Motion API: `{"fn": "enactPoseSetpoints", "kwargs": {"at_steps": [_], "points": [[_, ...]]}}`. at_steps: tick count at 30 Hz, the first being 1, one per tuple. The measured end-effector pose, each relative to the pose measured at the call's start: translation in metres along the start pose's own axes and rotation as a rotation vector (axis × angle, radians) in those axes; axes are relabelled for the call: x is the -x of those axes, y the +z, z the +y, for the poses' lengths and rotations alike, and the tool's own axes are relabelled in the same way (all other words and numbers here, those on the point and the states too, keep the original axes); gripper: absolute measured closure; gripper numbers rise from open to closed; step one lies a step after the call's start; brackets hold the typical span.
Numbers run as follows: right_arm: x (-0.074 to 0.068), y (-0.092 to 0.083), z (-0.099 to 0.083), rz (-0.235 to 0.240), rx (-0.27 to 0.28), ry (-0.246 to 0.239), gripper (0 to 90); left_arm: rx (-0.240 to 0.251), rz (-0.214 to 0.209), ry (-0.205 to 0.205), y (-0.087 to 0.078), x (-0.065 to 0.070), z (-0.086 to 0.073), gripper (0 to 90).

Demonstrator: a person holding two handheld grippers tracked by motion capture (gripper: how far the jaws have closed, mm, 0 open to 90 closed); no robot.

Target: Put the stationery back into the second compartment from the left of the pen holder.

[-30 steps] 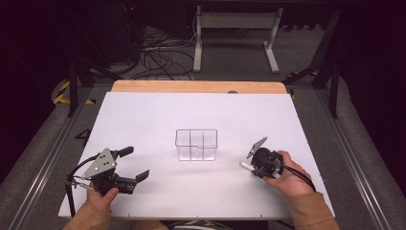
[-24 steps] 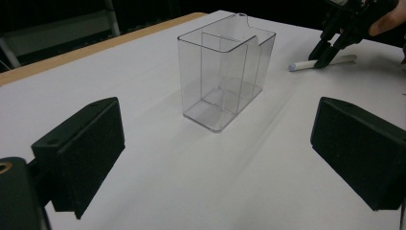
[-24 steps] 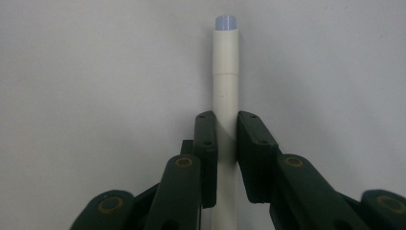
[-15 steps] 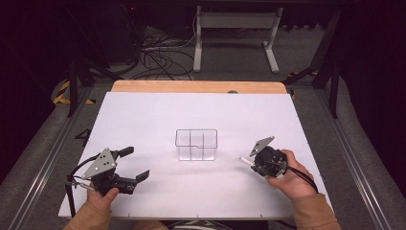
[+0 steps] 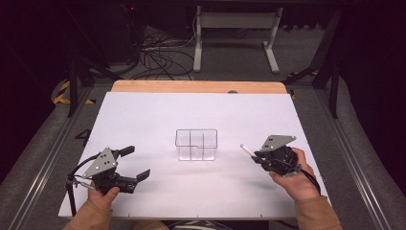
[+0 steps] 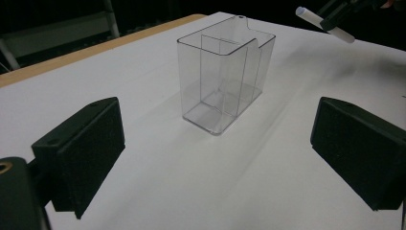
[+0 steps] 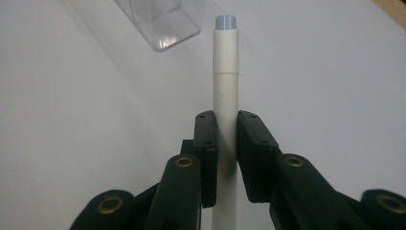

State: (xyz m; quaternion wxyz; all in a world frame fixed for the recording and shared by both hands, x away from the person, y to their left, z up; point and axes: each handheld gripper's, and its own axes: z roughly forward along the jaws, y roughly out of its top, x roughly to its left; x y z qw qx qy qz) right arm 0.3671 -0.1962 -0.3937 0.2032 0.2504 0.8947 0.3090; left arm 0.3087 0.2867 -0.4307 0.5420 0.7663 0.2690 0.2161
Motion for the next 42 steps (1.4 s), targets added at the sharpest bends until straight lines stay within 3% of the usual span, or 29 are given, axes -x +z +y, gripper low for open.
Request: {"fn": "enactPoseSetpoints", "kwargs": {"at_steps": [14,21,28,33,42], "points": [[0.007,-0.02,-0.004,-0.029,0.241,0.043,78.9,0.003,0.0,-0.005,0.0,0.0,0.0,5.4],[0.008,-0.02,-0.008,-0.021,0.353,0.093,78.9,0.005,0.0,-0.004,-0.001,-0.001,0.0,5.4],[0.01,-0.017,-0.014,-0.007,0.473,0.084,78.9,0.006,-0.002,-0.01,-0.001,-0.001,0.0,5.4],[0.011,-0.017,-0.015,-0.004,0.524,0.075,78.9,0.006,-0.004,-0.016,0.0,-0.001,-0.001,5.4],[0.014,-0.02,-0.018,0.01,0.598,0.117,78.9,0.011,-0.007,-0.02,0.0,-0.001,-0.001,5.4]]}}
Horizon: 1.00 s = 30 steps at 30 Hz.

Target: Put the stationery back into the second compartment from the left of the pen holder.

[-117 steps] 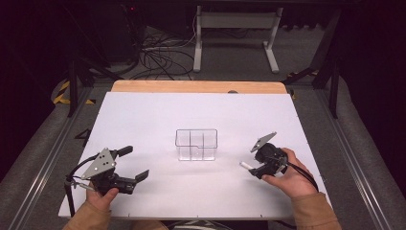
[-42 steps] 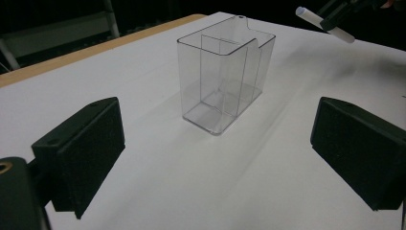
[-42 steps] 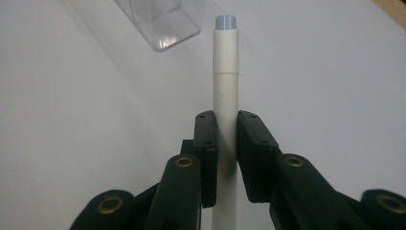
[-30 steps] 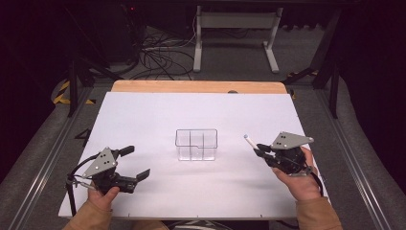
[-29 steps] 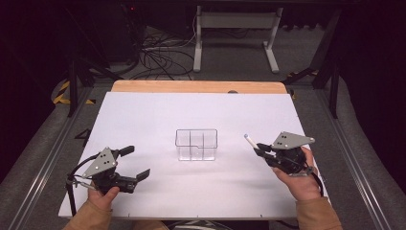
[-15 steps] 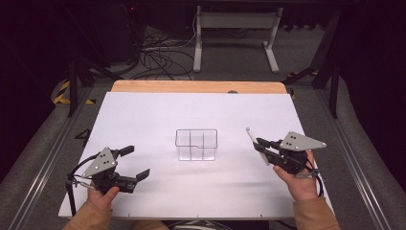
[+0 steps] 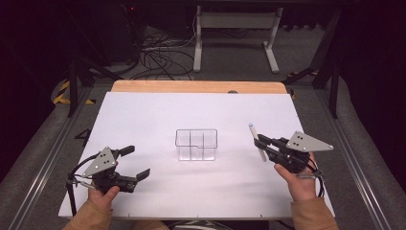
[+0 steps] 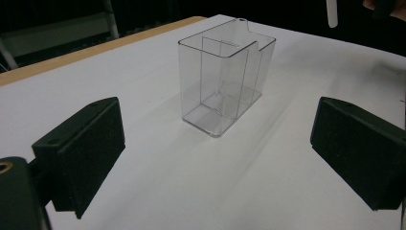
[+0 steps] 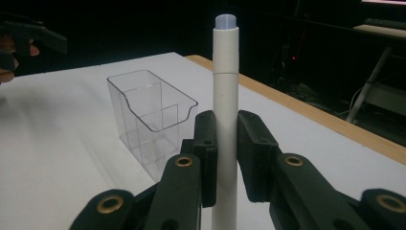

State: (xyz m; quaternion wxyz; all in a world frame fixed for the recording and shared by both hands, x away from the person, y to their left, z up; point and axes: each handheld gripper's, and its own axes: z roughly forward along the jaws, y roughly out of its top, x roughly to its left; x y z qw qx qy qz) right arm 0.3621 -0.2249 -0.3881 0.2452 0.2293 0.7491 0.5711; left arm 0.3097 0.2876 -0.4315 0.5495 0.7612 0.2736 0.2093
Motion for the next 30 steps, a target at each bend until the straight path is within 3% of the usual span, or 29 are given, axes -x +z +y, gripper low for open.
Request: {"fn": "enactPoseSetpoints", "kwargs": {"at_steps": [2,12,30], "points": [[0.0,-0.001,0.0,-0.004,0.015,0.005,78.9,0.006,0.006,0.012,0.0,-0.001,0.0,5.4],[-0.003,0.005,0.009,0.0,0.079,0.017,79.0,0.014,0.016,-0.002,-0.005,0.0,-0.002,5.4],[-0.021,0.058,0.042,0.093,0.112,-0.003,78.9,0.019,0.027,-0.012,-0.011,0.0,-0.005,5.5]]}}
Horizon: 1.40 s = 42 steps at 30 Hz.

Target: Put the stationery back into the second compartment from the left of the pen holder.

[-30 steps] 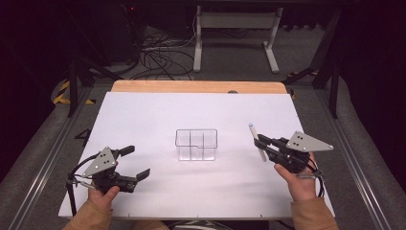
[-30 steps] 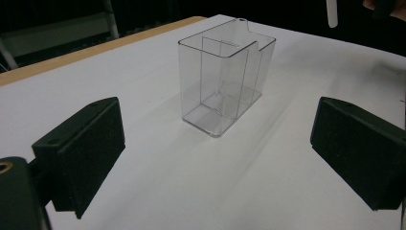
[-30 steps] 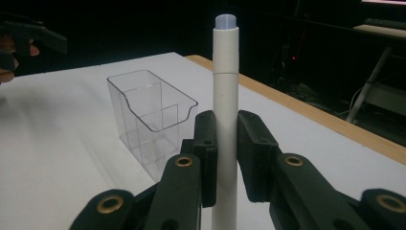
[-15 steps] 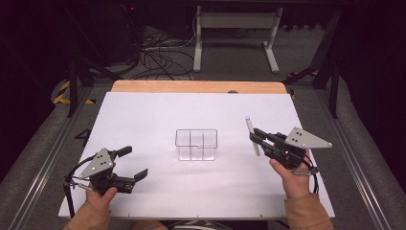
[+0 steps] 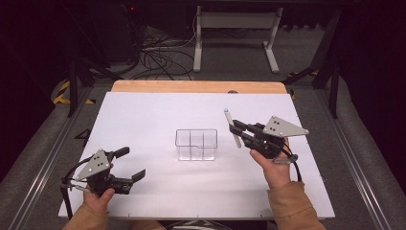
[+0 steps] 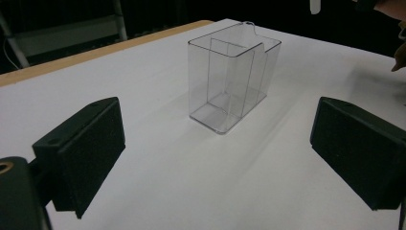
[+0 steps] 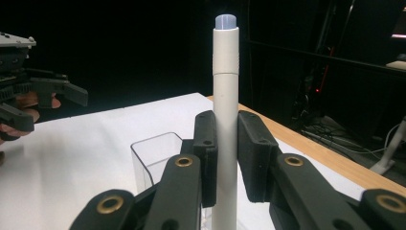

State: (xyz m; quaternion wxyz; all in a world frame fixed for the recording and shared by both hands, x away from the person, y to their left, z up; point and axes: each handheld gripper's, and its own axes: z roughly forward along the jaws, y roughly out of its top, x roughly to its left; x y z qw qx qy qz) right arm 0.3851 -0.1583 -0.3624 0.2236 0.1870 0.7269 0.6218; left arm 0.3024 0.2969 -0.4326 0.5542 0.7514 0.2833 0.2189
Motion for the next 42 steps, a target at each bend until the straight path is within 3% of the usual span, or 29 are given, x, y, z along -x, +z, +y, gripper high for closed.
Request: {"fn": "enactPoseSetpoints", "kwargs": {"at_steps": [27,42], "points": [[-0.02,0.073,0.008,0.095,0.057,0.013,78.8,0.001,-0.012,0.002,0.003,-0.002,0.0,5.6],[-0.03,0.104,0.001,0.121,0.039,0.014,78.8,0.001,-0.017,-0.001,0.003,-0.003,0.0,5.6]]}}
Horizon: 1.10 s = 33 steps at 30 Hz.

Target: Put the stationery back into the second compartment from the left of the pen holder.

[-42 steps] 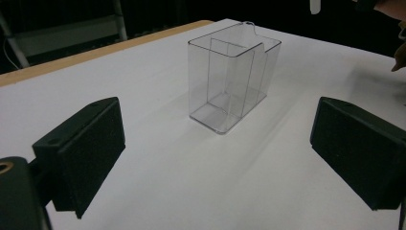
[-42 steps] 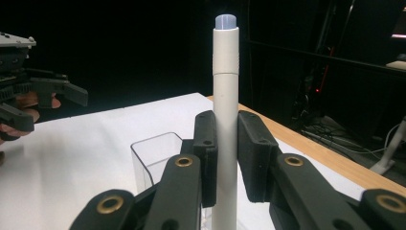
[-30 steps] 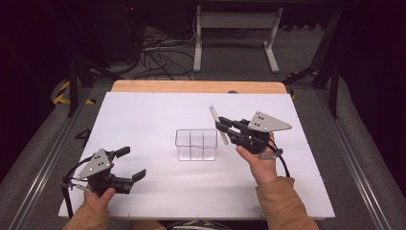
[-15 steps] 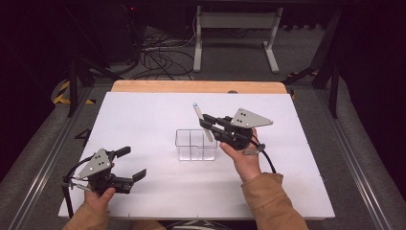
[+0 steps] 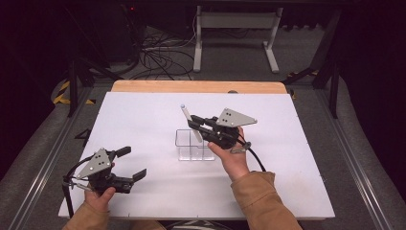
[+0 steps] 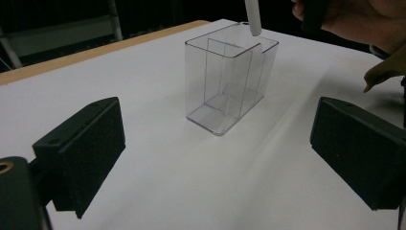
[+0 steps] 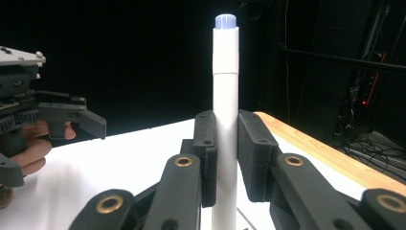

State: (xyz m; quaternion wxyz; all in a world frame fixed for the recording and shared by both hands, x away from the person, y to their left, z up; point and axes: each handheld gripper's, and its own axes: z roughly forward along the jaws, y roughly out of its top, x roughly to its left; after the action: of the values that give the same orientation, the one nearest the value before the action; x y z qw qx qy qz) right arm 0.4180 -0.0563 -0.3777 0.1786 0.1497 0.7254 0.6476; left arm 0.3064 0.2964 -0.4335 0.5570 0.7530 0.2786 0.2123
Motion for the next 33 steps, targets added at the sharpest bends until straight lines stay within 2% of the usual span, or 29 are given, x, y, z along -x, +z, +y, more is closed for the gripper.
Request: {"fn": "enactPoseSetpoints", "kwargs": {"at_steps": [6,16,25,28,29,31,33], "points": [[0.0,0.005,-0.004,-0.005,-0.01,0.004,78.7,0.0,0.0,-0.001,0.0,0.0,0.0,5.6],[0.0,0.007,-0.013,-0.017,-0.068,0.018,78.6,-0.002,-0.001,-0.004,0.0,0.0,0.0,5.6],[0.001,0.008,-0.024,-0.012,-0.118,0.056,77.6,-0.001,-0.001,-0.006,0.0,0.0,0.0,5.6],[0.001,0.007,-0.025,-0.041,-0.136,0.069,59.5,0.002,0.002,-0.007,-0.001,0.0,-0.001,5.6],[0.0,0.006,-0.025,-0.061,-0.147,0.057,56.1,0.003,-0.001,-0.017,-0.001,0.0,-0.001,5.6],[0.0,0.003,-0.023,-0.074,-0.16,0.049,51.1,0.001,0.001,-0.014,-0.001,0.0,-0.001,5.7],[0.001,0.001,-0.022,-0.083,-0.167,0.047,42.1,-0.001,0.002,-0.011,-0.001,0.0,-0.001,5.6]]}}
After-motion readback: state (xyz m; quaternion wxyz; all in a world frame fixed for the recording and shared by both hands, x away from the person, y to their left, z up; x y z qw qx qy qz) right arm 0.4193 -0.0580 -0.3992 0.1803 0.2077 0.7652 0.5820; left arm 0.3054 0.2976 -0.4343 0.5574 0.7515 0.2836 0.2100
